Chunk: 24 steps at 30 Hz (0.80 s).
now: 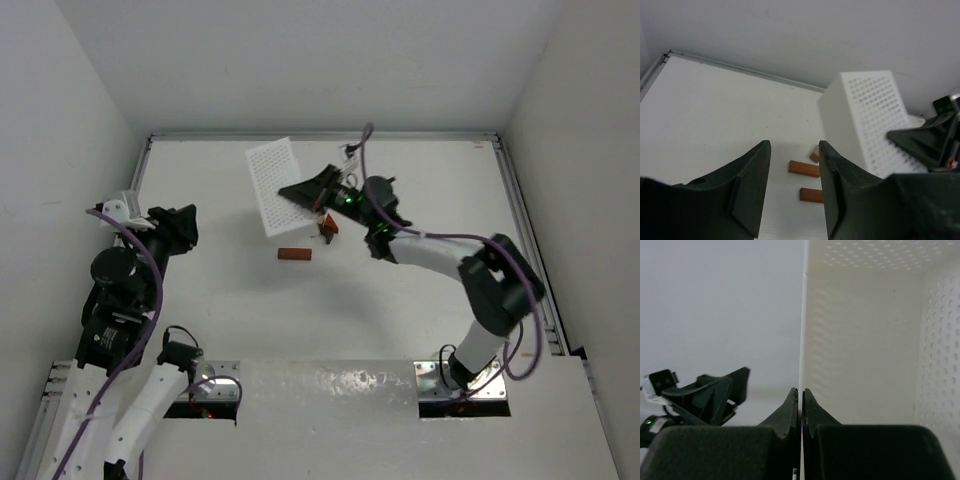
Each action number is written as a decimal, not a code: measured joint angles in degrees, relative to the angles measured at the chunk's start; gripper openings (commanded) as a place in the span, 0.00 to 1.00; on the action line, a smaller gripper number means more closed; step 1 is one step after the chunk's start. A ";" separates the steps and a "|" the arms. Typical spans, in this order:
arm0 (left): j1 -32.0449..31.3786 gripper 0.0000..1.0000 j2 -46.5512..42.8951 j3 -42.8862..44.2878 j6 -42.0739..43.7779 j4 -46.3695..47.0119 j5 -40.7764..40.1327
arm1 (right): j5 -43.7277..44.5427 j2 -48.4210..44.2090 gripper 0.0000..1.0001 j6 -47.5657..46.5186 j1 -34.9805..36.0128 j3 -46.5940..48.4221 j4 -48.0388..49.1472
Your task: Build the wood block tower
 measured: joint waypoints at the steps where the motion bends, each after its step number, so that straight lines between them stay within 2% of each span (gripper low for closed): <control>1: 0.00 0.33 -0.33 -0.02 0.02 0.35 0.72 | -0.74 -4.07 0.00 -4.39 -2.43 -0.85 -4.70; 2: -0.02 0.22 -0.66 -0.02 0.13 0.57 1.33 | -0.68 -7.78 0.00 -8.68 -4.83 -1.27 -9.90; 4: -0.17 0.16 -1.60 -0.24 0.39 1.27 2.43 | 1.05 -14.53 0.00 -19.52 -9.20 -1.22 -20.92; 5: -0.46 0.08 -2.19 -0.46 0.61 1.68 2.89 | 3.65 -17.46 0.00 -25.86 -11.45 -0.24 -28.20; 9: -2.05 0.05 -5.16 -2.43 1.05 3.80 3.80 | 14.19 -20.09 0.00 -46.27 -16.06 6.49 -50.77; 10: -2.51 0.05 -5.64 -2.86 1.14 4.04 3.80 | 15.98 -19.47 0.00 -50.12 -16.87 7.80 -54.93; 13: -4.48 0.17 -6.99 -4.92 1.51 5.11 2.99 | 22.62 -15.56 0.00 -60.19 -18.99 11.72 -66.45; 14: -5.03 0.25 -7.28 -5.49 1.57 5.16 2.67 | 24.52 -13.51 0.00 -62.95 -19.65 13.33 -69.92; 16: -5.92 0.30 -8.07 -6.82 1.84 5.27 2.23 | 28.13 -8.28 0.00 -68.02 -21.09 16.87 -75.19; 20: -7.23 0.39 -10.19 -8.81 2.19 5.09 0.96 | 32.35 0.72 0.00 -74.55 -24.44 21.70 -80.28; 24: -8.35 0.42 -11.28 -9.18 2.45 5.03 0.20 | 32.76 7.06 0.00 -76.72 -29.16 25.07 -81.72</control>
